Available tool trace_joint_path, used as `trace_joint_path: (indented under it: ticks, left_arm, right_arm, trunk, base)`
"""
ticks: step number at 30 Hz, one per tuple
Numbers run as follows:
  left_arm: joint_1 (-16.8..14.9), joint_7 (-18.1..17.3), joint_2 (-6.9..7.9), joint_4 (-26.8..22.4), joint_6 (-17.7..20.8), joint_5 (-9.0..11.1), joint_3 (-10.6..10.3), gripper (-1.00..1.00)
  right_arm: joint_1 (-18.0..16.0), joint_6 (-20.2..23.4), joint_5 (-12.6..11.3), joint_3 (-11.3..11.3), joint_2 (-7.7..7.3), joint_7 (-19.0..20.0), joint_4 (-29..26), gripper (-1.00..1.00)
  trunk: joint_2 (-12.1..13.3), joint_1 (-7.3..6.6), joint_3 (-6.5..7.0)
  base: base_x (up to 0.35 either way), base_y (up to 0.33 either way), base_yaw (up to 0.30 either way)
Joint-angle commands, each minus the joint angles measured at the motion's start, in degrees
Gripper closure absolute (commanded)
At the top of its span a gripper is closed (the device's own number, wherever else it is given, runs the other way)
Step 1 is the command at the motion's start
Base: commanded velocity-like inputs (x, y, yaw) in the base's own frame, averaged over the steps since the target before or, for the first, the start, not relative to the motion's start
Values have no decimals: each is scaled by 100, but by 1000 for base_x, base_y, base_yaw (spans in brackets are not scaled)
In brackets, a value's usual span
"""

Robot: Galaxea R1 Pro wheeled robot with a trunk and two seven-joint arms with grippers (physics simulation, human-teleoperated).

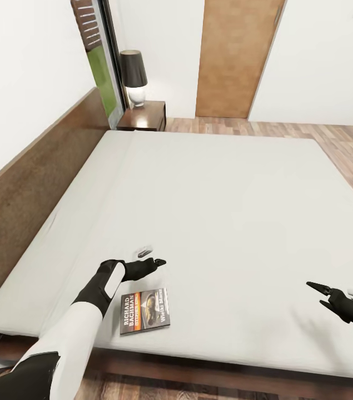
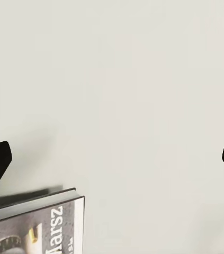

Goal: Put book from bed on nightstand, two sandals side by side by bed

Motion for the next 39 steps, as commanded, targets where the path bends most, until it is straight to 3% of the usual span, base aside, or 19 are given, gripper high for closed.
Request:
trace_joint_path:
  ticks: [1,6,17,26,39]
  left_arm:
    - [-3,-17,-8,-5,44,0,42,-100]
    - [-3,-17,-8,-5,44,0,42,-100]
    - [-3,-17,-8,-5,44,1,42,-100]
    - [-3,-17,-8,-5,44,1,42,-100]
    - [-3,-17,-8,-5,44,1,42,-100]
  right_arm:
    - [-3,42,-21,-10,0,4,1,-100]
    - [-3,42,-21,-7,0,6,1,-100]
    - [-3,42,-21,-10,0,3,1,-100]
    - [-3,42,-21,-10,0,5,1,-100]
    - [-3,42,-21,-10,0,2,1,-100]
  trunk:
    - [-2,0,-4]
    - [-2,0,-4]
    - [-444,242,-201]
    - [-444,242,-201]
    - [-925,505,-417]
  base:
    - [0,0,0]
    - [0,0,0]
    - [0,0,0]
    - [0,0,0]
    - [0,0,0]
